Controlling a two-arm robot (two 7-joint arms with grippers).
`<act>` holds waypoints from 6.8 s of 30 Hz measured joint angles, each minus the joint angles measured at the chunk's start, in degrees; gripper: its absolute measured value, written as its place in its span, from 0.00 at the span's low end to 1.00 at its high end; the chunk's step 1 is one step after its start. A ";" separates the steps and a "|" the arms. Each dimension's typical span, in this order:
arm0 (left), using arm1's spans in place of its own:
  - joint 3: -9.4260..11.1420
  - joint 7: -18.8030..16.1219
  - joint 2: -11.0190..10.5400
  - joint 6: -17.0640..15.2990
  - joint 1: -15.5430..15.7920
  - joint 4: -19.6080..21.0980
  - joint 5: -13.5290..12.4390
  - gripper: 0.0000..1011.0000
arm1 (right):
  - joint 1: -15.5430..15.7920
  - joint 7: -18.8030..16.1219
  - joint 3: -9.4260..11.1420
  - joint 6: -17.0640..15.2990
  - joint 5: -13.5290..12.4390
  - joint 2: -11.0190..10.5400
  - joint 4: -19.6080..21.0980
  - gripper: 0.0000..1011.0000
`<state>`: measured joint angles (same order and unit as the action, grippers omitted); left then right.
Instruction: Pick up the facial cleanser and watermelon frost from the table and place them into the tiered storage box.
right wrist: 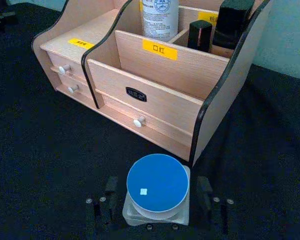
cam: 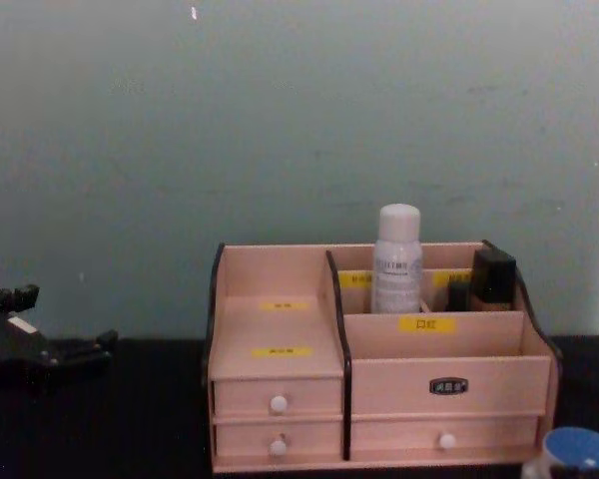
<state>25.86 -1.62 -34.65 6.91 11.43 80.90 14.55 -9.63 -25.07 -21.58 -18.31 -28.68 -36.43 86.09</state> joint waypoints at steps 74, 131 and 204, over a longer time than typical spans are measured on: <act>0.00 0.00 0.00 0.00 0.00 0.00 0.00 0.99 | 0.64 -6.04 0.13 3.30 -3.17 -3.31 3.27 0.71; 0.00 0.00 0.00 0.00 0.00 0.00 0.00 0.99 | -24.52 -8.85 -12.51 4.53 0.86 11.56 -11.33 0.71; 0.00 0.00 0.00 0.00 0.00 0.00 0.00 0.99 | -33.71 -10.61 -14.78 6.30 5.77 24.03 -31.69 0.71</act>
<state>25.86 -1.62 -34.65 6.91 11.43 80.90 14.55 -43.34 -35.68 -36.36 -12.01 -22.92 -12.40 54.40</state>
